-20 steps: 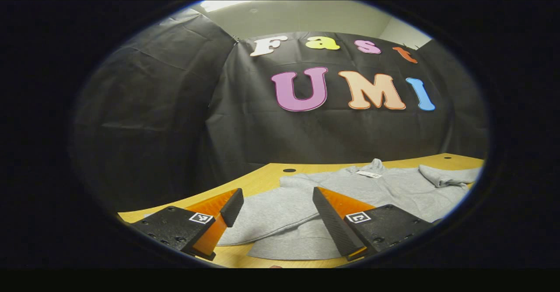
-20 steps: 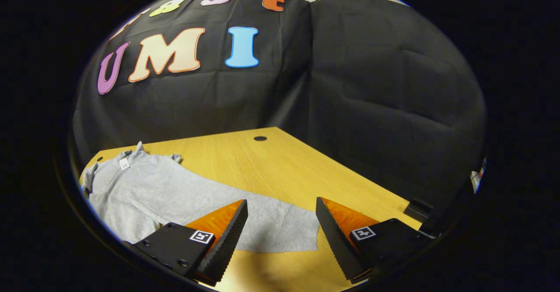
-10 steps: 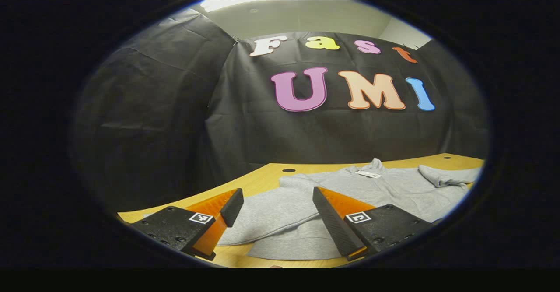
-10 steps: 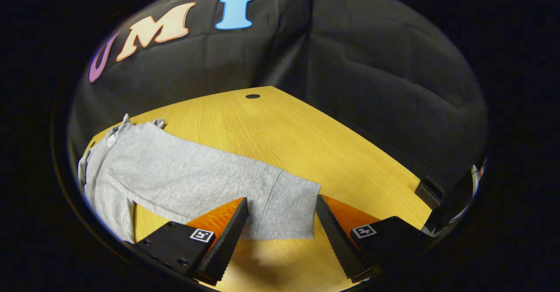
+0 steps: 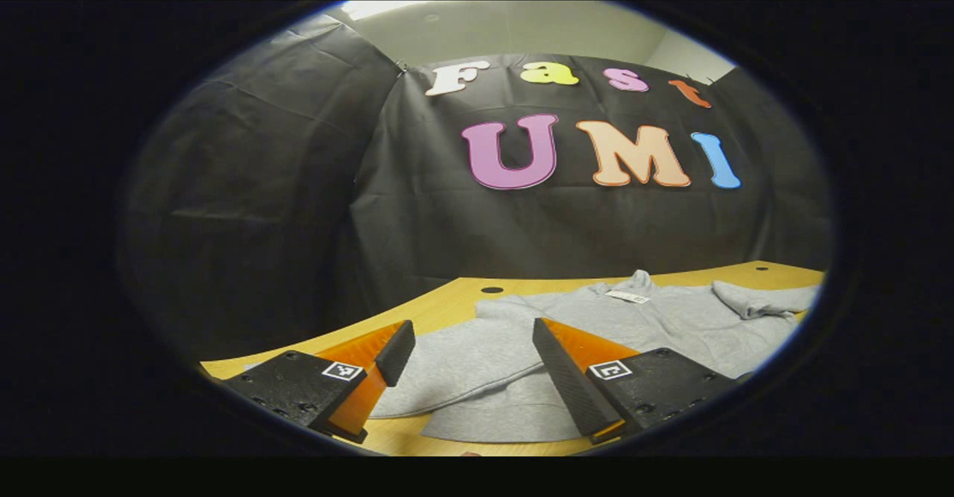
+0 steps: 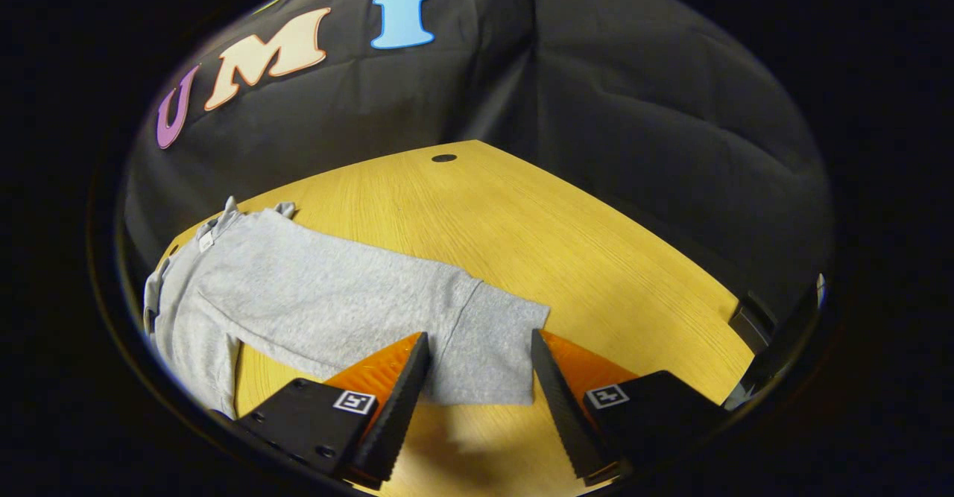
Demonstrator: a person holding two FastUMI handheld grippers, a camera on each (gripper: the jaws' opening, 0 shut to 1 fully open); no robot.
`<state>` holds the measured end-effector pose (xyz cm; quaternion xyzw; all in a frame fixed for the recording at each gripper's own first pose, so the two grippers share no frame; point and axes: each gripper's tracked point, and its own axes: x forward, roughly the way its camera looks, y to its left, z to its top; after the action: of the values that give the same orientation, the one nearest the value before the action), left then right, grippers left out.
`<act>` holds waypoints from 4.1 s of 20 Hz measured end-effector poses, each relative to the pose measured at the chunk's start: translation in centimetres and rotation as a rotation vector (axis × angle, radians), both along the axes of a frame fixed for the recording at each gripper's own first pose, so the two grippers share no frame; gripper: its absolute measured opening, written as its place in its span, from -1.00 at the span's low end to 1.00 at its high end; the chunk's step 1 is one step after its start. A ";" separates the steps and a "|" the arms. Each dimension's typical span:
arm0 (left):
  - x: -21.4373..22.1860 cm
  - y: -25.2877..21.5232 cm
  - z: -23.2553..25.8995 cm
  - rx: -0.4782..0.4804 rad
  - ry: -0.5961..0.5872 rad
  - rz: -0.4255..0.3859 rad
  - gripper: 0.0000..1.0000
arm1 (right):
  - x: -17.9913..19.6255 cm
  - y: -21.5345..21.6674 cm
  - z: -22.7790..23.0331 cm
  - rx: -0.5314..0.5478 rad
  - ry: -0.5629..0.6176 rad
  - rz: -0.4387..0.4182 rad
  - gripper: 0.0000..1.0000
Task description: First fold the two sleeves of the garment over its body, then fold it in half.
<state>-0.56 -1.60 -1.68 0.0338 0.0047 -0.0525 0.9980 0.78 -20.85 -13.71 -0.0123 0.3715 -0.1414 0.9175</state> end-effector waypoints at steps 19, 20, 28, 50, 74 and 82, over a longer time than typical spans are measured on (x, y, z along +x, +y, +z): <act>0.1 -0.1 -0.1 -0.002 -0.001 -0.003 0.88 | 0.5 2.3 -0.1 -0.122 0.055 0.108 -0.80; 0.1 -0.1 -0.2 -0.002 -0.001 -0.004 0.88 | 0.5 2.3 -0.2 -0.119 0.059 0.102 -0.81; 0.3 -0.2 -0.2 -0.003 0.000 -0.005 0.87 | 1.7 4.2 1.0 -0.096 0.062 0.124 -0.81; 0.3 -0.2 -0.1 -0.003 0.004 0.003 0.88 | 13.1 31.4 7.6 0.039 -0.116 0.522 -0.81; 0.5 -0.7 -0.4 -0.005 0.000 0.005 0.88 | 11.9 66.3 1.2 0.220 -0.047 0.886 -0.80; 0.5 -0.7 -0.4 -0.005 0.000 0.006 0.86 | 11.3 67.6 -3.5 0.225 0.036 0.887 -0.77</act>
<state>-0.10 -2.30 -2.09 0.0315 0.0044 -0.0498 0.9983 12.13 46.77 -17.20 -0.0730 0.3591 0.3064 0.8786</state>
